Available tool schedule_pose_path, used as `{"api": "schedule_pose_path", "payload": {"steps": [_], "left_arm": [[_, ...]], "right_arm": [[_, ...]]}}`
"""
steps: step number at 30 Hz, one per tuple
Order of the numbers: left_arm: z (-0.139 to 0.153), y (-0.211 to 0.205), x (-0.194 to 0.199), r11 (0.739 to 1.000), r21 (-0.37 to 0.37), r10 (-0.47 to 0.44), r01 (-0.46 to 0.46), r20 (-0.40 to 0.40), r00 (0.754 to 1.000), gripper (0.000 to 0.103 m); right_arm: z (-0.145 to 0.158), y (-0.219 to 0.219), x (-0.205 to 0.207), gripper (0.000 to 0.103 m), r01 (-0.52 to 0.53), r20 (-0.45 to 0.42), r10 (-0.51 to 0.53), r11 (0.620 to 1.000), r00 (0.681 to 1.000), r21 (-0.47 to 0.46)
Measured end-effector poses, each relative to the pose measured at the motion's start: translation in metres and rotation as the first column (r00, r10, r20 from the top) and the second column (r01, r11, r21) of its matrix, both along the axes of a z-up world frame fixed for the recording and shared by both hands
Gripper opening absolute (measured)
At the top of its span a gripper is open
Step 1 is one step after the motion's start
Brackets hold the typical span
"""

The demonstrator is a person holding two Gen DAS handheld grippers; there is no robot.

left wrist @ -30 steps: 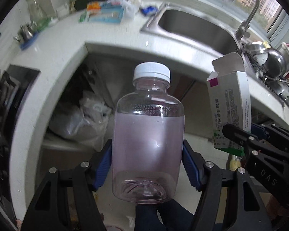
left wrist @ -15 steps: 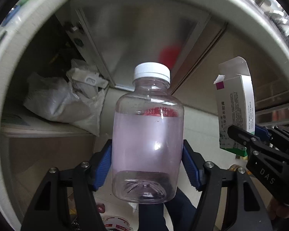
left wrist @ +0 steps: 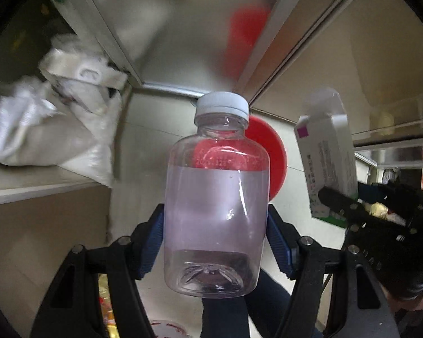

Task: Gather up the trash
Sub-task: 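Open both tools to drop the bottle and box into the red bin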

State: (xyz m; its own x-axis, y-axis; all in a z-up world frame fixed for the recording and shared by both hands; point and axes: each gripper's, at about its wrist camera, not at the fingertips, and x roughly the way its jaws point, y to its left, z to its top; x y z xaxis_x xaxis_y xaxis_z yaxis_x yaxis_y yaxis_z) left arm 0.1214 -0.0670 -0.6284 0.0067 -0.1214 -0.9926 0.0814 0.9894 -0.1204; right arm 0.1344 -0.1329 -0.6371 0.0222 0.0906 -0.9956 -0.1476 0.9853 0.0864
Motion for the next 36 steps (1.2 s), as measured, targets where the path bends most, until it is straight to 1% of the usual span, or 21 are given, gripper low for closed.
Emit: {"api": "schedule_pose_path", "payload": {"steps": [4,6,7,10,13,18,20,24,28,31,33,34,35,36], "left_arm": [[-0.052,-0.012,0.002,0.999,-0.035,-0.017,0.017,-0.01,1.0,0.065],[-0.08,-0.02,0.003,0.999,-0.034,-0.03,0.029,-0.03,0.999,0.065],[-0.087,-0.022,0.004,0.999,-0.031,-0.033,0.032,-0.036,0.999,0.065],[-0.124,-0.027,0.007,0.998,-0.034,-0.046,0.044,-0.048,0.998,0.065],[-0.15,-0.031,0.008,0.999,-0.026,-0.043,0.041,-0.061,0.997,0.065],[-0.185,-0.034,0.007,0.999,-0.027,-0.047,0.045,-0.08,0.996,0.065],[-0.193,-0.032,0.008,0.999,-0.028,-0.049,0.047,-0.078,0.996,0.066],[-0.207,-0.038,0.013,0.997,-0.039,-0.064,0.061,-0.085,0.994,0.065],[-0.217,-0.039,0.016,0.997,-0.034,-0.072,0.069,-0.092,0.993,0.066],[-0.217,-0.038,0.017,0.997,-0.047,-0.062,0.057,-0.109,0.992,0.066],[-0.214,-0.037,0.018,0.997,-0.054,-0.058,0.053,-0.103,0.993,0.066],[-0.213,-0.037,0.018,0.997,-0.043,-0.063,0.059,-0.101,0.993,0.068],[-0.213,-0.038,0.017,0.997,-0.03,-0.072,0.069,-0.1,0.992,0.068],[-0.215,-0.04,0.017,0.996,-0.021,-0.09,0.088,-0.1,0.991,0.069]], "right_arm": [[-0.051,-0.01,0.003,0.025,0.001,-0.026,-0.001,1.0,1.0,-0.008],[-0.075,-0.014,0.005,0.025,0.001,-0.034,-0.001,1.0,0.999,-0.008],[-0.086,-0.015,0.006,0.025,0.001,-0.04,-0.001,1.0,0.999,-0.009],[-0.121,-0.015,0.01,0.025,0.006,-0.065,-0.006,1.0,0.998,-0.007],[-0.143,-0.02,0.013,0.025,0.009,-0.084,-0.008,1.0,0.996,0.01],[-0.176,-0.025,0.012,0.025,0.005,-0.087,-0.005,1.0,0.996,-0.007],[-0.183,-0.025,0.016,0.025,0.016,-0.086,-0.016,1.0,0.996,0.007],[-0.188,-0.022,0.018,0.025,0.023,-0.083,-0.022,1.0,0.996,0.002],[-0.192,-0.029,0.016,0.025,0.038,-0.074,-0.038,0.999,0.997,-0.008],[-0.194,-0.03,0.016,0.025,0.039,-0.069,-0.042,0.999,0.997,-0.032],[-0.192,-0.034,0.013,0.025,0.042,-0.082,-0.043,0.999,0.996,-0.012],[-0.192,-0.035,0.012,0.029,0.048,-0.087,-0.048,0.999,0.995,0.0],[-0.192,-0.036,0.012,0.042,0.053,-0.09,-0.053,0.999,0.995,0.006],[-0.192,-0.036,0.011,0.048,0.057,-0.09,-0.056,0.998,0.994,0.015]]}}
